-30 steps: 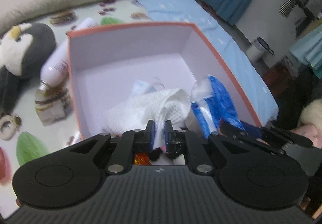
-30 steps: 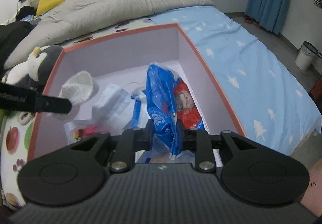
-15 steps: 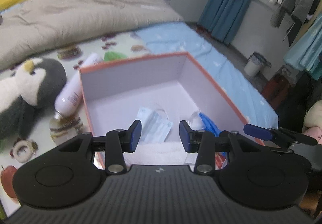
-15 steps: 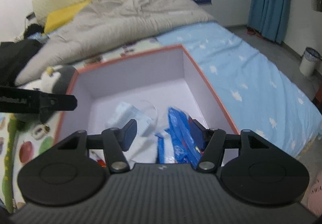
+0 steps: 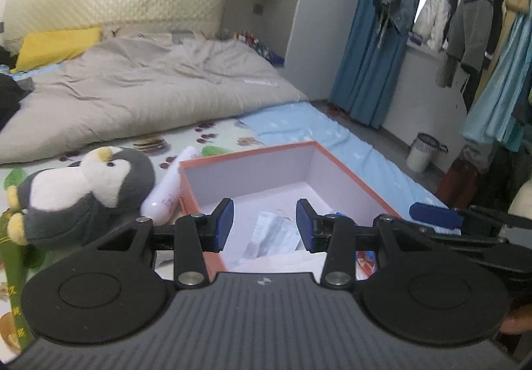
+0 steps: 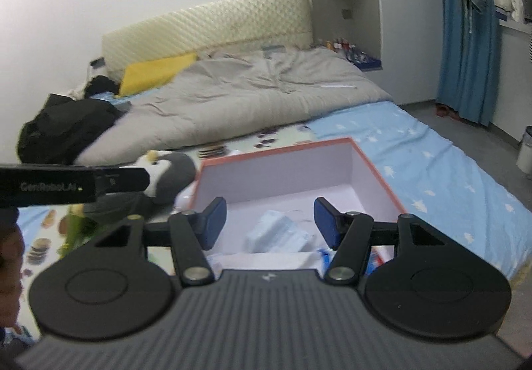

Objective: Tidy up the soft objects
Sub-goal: 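Withdraw both open tools from the pink box toward the clutter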

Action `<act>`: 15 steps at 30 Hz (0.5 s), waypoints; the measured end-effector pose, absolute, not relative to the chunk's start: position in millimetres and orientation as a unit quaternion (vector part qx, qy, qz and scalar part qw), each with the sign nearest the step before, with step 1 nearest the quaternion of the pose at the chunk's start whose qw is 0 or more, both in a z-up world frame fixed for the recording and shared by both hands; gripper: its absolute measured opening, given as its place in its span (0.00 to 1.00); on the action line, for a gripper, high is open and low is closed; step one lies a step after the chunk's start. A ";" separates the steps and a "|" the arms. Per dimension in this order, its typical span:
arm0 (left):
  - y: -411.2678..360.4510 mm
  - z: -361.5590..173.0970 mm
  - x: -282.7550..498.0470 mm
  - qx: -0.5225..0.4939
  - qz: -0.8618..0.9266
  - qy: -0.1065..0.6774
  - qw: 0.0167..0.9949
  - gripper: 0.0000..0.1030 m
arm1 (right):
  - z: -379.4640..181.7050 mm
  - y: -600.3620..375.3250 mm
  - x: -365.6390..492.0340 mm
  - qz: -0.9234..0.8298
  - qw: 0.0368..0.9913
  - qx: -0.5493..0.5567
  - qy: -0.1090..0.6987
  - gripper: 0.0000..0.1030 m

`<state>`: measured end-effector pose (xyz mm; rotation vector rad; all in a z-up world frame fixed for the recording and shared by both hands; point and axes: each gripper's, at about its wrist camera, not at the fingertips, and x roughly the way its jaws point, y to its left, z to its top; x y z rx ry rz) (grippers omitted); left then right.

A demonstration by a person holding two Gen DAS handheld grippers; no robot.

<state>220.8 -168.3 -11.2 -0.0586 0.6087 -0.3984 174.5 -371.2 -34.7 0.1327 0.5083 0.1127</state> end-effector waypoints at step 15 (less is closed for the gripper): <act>-98.8 -20.8 132.0 -0.036 -0.159 0.269 0.949 0.46 | -52.5 -310.7 118.8 0.103 0.962 0.074 0.241 0.59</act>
